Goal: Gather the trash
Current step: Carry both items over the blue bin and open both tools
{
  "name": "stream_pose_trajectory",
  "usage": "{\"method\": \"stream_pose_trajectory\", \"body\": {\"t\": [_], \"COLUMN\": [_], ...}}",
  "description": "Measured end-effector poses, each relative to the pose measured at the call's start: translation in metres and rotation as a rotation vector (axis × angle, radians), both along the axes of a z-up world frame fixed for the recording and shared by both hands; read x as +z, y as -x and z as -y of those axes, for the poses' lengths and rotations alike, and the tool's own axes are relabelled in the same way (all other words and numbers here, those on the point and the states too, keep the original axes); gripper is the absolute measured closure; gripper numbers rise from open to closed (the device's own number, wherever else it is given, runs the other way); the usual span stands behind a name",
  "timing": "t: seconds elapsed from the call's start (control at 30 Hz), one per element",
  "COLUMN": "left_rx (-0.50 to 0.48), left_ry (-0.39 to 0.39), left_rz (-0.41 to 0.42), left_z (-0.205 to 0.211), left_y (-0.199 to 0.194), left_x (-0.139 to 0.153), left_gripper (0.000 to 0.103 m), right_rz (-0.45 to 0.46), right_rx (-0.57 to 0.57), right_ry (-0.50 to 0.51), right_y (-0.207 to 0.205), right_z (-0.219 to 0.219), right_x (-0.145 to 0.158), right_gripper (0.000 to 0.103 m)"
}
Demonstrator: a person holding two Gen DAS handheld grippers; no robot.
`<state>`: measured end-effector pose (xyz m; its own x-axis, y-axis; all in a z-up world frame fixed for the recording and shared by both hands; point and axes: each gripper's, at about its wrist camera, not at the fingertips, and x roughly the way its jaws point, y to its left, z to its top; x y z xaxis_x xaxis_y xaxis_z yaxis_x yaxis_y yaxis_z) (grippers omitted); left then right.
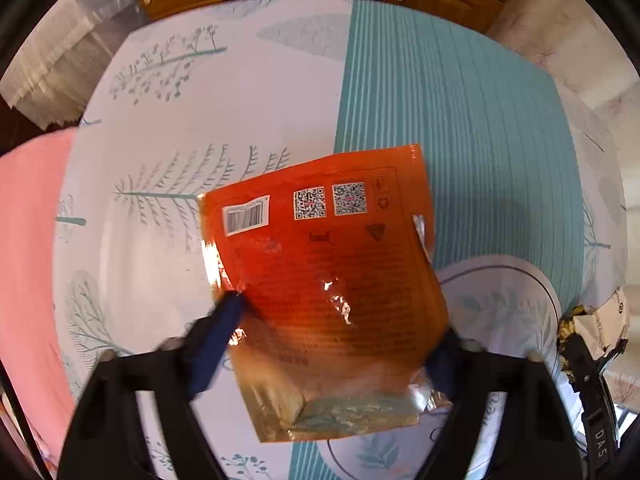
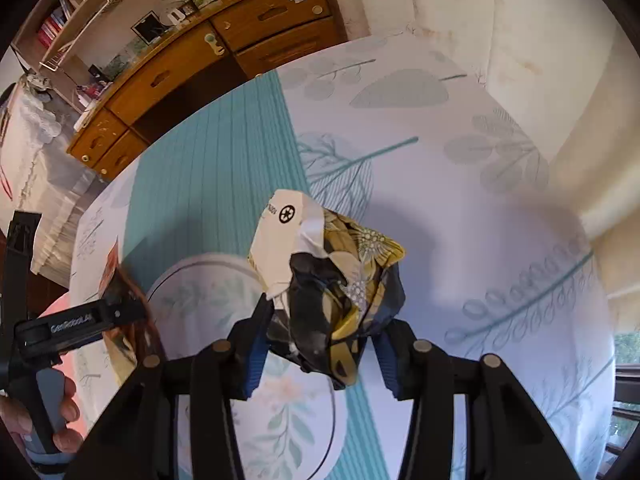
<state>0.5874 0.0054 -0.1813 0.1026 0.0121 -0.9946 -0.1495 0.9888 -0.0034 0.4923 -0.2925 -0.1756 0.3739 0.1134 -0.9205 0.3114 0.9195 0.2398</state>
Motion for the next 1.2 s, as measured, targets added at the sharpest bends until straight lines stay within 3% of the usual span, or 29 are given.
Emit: {"method": "stream_pose_trajectory", "body": {"t": [0.17,0.27,0.57,0.9,1.07,1.2], "left_rx": [-0.057,-0.072,-0.156,-0.294,-0.327,-0.388], "left_ry": [-0.015,0.027,0.144,0.246,0.288,0.276], "left_rz": [0.02,0.022,0.061,0.141,0.139,0.131], "left_z": [0.004,0.002,0.016,0.035,0.045,0.058], "left_y": [0.021,0.035,0.135,0.315,0.387,0.437], "left_x": [0.009,0.014,0.055,0.114,0.113,0.109], "left_gripper": [0.071,0.092,0.093,0.093,0.093,0.093], "right_rz": [0.012,0.034,0.101,0.152,0.13,0.078], "right_rx": [0.03,0.032,0.041,0.119,0.164,0.175], "right_ry": [-0.028,-0.052,-0.09,-0.091,-0.091,-0.109], "right_y": [0.023,0.045,0.135,0.283,0.354,0.402], "right_z": [-0.01,-0.013,-0.016,-0.027,-0.034,-0.038], "right_x": [0.005,0.015,0.062,0.111,0.112,0.1], "right_gripper": [0.058,0.058,0.058,0.058,0.058,0.058]}}
